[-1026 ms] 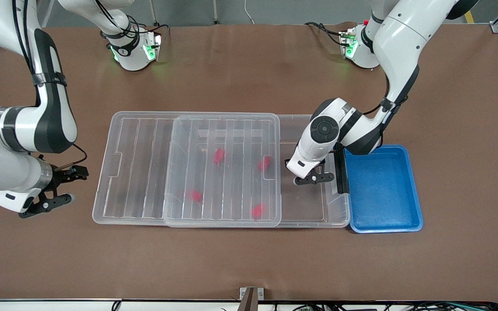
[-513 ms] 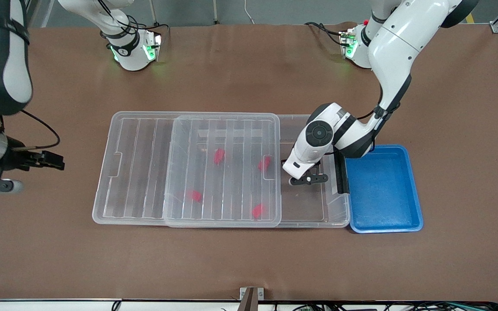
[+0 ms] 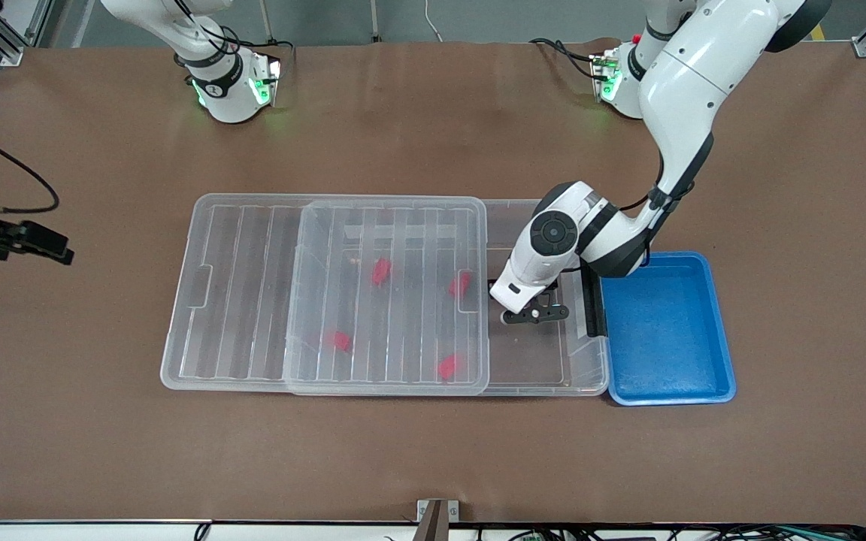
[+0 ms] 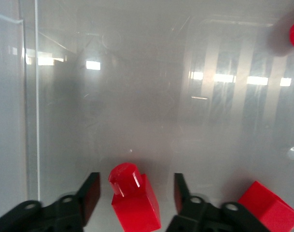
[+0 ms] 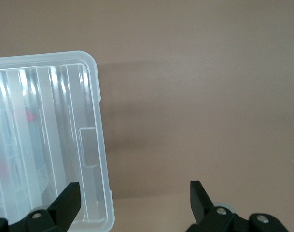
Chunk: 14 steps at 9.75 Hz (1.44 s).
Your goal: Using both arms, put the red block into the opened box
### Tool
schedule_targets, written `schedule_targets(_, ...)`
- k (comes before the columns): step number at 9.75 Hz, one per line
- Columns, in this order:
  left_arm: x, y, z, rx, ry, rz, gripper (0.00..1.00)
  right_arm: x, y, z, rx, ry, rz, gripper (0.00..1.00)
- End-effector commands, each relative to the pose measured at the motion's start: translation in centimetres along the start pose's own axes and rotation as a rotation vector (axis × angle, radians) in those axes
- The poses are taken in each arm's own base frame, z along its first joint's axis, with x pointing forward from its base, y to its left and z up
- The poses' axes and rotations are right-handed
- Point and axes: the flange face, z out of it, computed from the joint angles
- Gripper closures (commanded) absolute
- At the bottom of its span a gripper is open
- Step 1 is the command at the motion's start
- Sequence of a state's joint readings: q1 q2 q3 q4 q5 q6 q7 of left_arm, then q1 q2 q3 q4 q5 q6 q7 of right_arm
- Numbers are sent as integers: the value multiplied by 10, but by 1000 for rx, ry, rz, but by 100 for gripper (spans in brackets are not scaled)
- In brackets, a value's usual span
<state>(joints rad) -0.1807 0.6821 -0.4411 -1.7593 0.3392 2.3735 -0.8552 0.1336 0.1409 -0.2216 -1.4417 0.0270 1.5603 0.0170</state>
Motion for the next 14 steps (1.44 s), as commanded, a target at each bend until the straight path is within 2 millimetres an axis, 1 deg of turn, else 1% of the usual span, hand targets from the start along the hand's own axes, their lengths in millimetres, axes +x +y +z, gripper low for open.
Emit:
schedule_targets(1, 6, -7, 1, 15, 16, -4, 0, -27, 31, -23, 29, -9, 43, 0)
schedule_targets(2, 10, -8, -11, 19, 29, -7, 0, -27, 52, -21, 32, -4, -5, 16)
schedule_targets(3, 9, -8, -22, 31, 33, -4, 0, -26, 75, -16, 37, 0, -65, 42)
schedule_targets(4, 10, -9, -35, 43, 42, -4, 0, -25, 94, -6, 49, 7, -105, 73)
schedule_targets(5, 11, -11, -47, 57, 48, -3, 0, -23, 101, 17, 49, -1, -131, 99)
schedule_targets(6, 11, -12, -65, 69, 63, -3, 0, -19, 102, 41, 49, -1, -144, 100)
schedule_targets(7, 13, -16, -85, 84, 75, -6, 0, -16, 95, 65, 47, -5, -176, 100)
schedule_targets(8, 13, -17, -107, 97, 89, -7, 0, -11, 86, 94, 43, 5, -189, 100)
schedule_targets(9, 17, -17, -134, 110, 98, -23, 0, -7, 71, 125, 35, 21, -212, 100)
schedule_targets(10, 22, -14, -164, 121, 107, -36, 0, -2, 57, 152, 27, 21, -229, 100)
schedule_targets(11, 30, -17, -193, 139, 109, -58, 0, 5, 44, 177, 36, 0, -239, 100)
schedule_targets(12, 37, -24, -229, 150, 125, -78, 0, 9, 30, 197, 64, -23, -242, 100)
schedule_targets(13, 53, -48, -260, 148, 140, -85, 0, 12, 12, 211, 69, -35, -268, 100)
schedule_targets(14, 62, -70, -284, 139, 135, -124, 0, 15, 2, 222, 69, -44, -283, 100)
